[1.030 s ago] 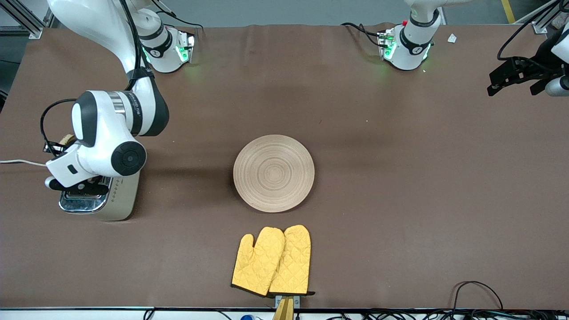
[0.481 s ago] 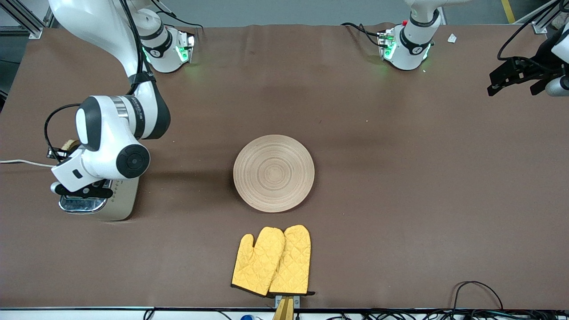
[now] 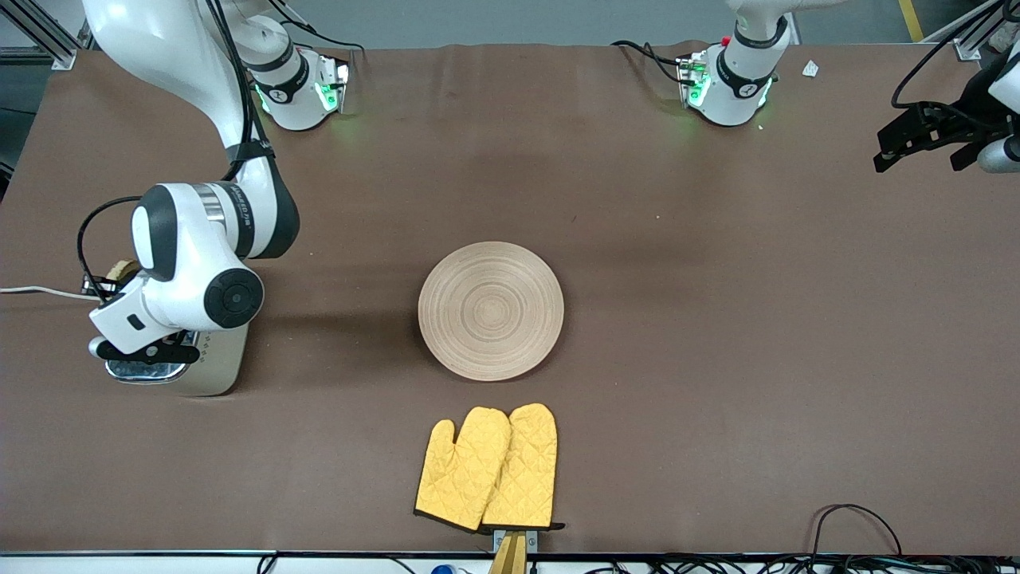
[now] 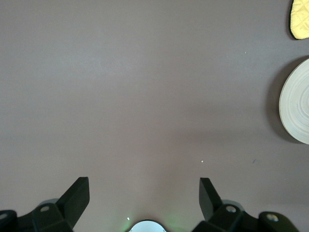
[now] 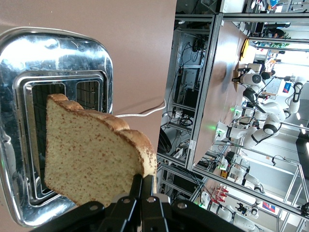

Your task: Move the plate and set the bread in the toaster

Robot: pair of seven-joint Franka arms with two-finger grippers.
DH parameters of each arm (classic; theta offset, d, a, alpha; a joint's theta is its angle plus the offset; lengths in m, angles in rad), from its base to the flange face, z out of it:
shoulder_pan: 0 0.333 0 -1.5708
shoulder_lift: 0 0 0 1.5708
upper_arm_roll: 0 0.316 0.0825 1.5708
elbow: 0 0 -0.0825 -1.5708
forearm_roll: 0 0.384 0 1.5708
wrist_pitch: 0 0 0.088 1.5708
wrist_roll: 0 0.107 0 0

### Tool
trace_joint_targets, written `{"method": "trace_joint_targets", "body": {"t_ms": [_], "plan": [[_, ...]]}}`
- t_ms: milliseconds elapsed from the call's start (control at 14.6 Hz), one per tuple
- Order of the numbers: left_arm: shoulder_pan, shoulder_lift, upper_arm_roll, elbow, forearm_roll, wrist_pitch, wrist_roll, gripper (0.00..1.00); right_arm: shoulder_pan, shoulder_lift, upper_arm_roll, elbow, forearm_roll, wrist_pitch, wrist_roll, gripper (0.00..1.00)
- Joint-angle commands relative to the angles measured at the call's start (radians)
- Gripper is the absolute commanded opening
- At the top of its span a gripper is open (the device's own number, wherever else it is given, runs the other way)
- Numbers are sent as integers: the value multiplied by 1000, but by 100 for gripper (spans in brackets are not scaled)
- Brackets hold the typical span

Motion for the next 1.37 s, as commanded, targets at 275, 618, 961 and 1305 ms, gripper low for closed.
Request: {"method": "trace_joint_targets", "body": {"t_ms": [275, 618, 961, 1305], "plan": [[2, 1, -5, 7, 23, 4, 1, 100, -11, 17, 11, -8, -27, 12, -7, 25], [4, 3, -5, 7, 23, 7, 1, 100, -14, 31, 11, 15, -13, 18, 2, 100], [4, 3, -5, 7, 23, 9, 1, 100, -15, -36, 11, 92, 227, 19, -11, 100], [4, 3, -4, 7, 25, 9, 5, 100, -108, -243, 8, 88, 612, 4, -100, 100]]}}
